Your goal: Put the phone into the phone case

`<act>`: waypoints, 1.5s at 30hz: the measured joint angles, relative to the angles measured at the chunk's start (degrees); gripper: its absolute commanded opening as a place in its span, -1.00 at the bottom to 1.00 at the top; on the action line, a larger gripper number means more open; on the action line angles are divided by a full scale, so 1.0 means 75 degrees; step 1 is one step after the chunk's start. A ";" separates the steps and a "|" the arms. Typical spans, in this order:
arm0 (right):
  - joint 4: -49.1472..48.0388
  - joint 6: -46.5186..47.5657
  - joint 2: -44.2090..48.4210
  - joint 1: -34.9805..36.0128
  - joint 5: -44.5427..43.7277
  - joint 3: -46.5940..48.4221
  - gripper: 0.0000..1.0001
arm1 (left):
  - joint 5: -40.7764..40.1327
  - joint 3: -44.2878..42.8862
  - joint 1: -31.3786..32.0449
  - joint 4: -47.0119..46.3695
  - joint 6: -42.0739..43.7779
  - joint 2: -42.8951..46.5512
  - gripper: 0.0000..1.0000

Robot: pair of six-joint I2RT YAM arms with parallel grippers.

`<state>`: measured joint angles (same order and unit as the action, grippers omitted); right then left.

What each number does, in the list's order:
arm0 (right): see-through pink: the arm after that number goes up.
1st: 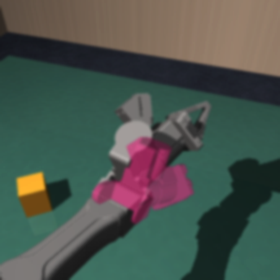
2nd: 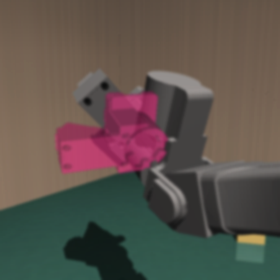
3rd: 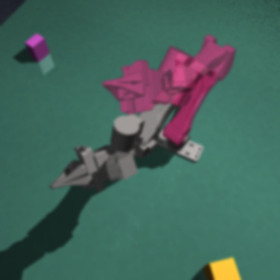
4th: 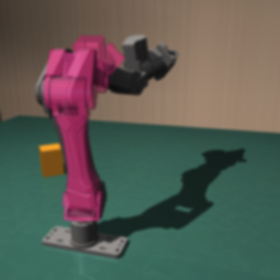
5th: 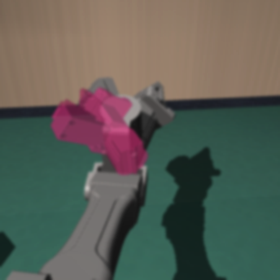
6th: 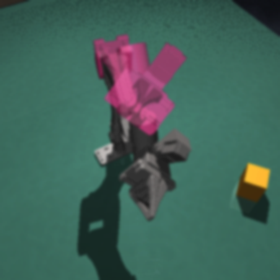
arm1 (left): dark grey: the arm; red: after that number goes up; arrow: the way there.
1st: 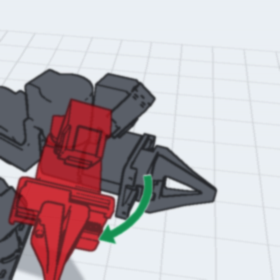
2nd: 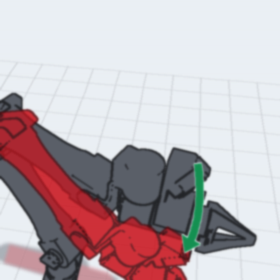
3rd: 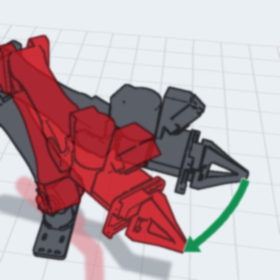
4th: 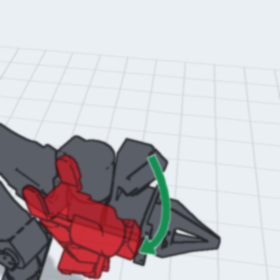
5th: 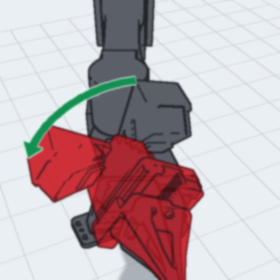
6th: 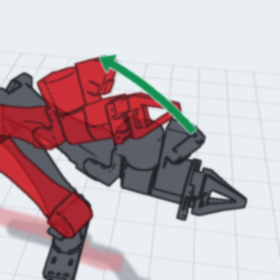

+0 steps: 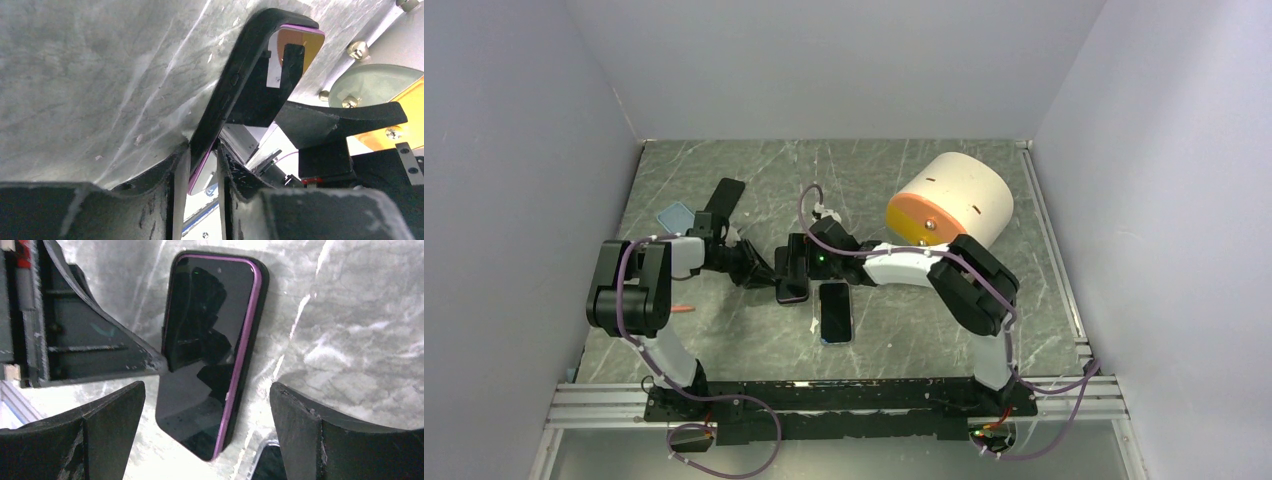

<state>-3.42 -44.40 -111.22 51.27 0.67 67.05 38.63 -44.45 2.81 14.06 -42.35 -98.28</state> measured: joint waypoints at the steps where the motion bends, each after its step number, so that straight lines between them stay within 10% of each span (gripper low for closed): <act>1: -0.0009 -0.0017 -0.0050 -0.0026 0.0012 0.0000 0.97 | 0.0003 0.0000 0.0006 0.0017 -0.0023 0.0000 -0.26; 13: -0.0318 -0.0321 -0.0312 -0.0073 0.0379 0.0210 0.97 | -0.0207 -0.0055 0.0035 0.0504 0.0073 0.0286 0.13; 45: -0.0662 -0.0731 -0.0565 -0.0111 0.0985 0.0367 0.93 | 0.0015 0.0146 -0.0548 0.0128 0.0108 0.0335 0.03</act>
<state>-8.38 -49.89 -115.46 50.43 8.05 69.80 38.74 -43.35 -1.30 15.03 -41.54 -95.77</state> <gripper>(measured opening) 0.973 0.509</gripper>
